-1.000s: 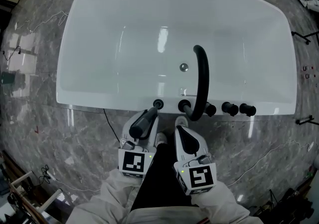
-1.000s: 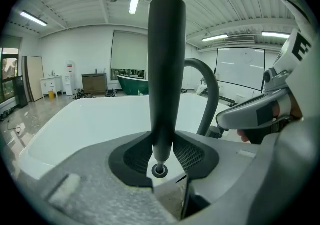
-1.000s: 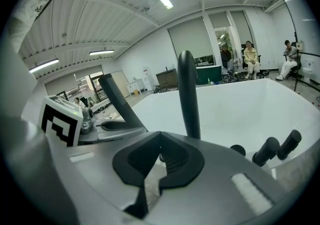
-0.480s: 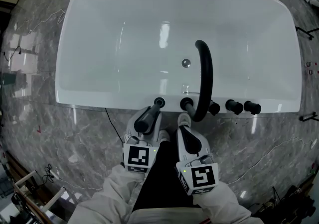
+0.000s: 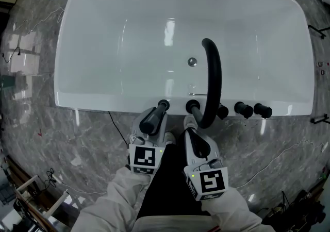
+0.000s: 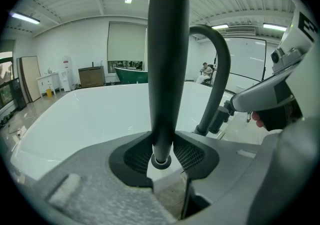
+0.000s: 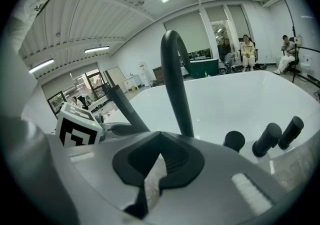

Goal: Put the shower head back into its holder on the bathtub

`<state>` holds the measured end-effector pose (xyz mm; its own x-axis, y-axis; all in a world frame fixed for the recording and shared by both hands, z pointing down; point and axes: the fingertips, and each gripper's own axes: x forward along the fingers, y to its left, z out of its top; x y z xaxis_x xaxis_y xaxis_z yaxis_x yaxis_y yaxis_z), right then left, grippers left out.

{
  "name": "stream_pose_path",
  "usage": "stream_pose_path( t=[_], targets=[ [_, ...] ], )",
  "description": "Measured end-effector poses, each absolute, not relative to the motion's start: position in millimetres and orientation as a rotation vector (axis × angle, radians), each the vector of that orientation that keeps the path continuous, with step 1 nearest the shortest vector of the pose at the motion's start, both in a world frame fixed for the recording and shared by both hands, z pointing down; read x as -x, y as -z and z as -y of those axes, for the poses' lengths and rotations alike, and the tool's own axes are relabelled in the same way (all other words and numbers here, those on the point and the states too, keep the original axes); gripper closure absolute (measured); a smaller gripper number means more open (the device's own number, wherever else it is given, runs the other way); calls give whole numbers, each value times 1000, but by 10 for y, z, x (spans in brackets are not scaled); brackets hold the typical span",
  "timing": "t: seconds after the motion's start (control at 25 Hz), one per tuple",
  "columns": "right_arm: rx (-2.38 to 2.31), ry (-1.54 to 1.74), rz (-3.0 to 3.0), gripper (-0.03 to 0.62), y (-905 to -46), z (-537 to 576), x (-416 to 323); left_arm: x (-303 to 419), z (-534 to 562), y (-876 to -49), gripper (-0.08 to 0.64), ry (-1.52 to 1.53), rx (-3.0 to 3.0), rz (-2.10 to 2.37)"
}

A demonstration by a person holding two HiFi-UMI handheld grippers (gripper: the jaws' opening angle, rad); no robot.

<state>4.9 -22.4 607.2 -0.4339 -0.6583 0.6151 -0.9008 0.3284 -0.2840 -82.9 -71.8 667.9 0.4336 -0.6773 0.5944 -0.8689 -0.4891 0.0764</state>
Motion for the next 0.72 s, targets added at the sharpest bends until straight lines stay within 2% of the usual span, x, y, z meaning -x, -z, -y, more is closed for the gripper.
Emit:
stream_pose_path(
  t=[0.72],
  targets=[
    [-1370, -879, 2189, 587, -6176, 246, -119, 802, 728, -6976, 422, -791, -2286, 1285]
  ],
)
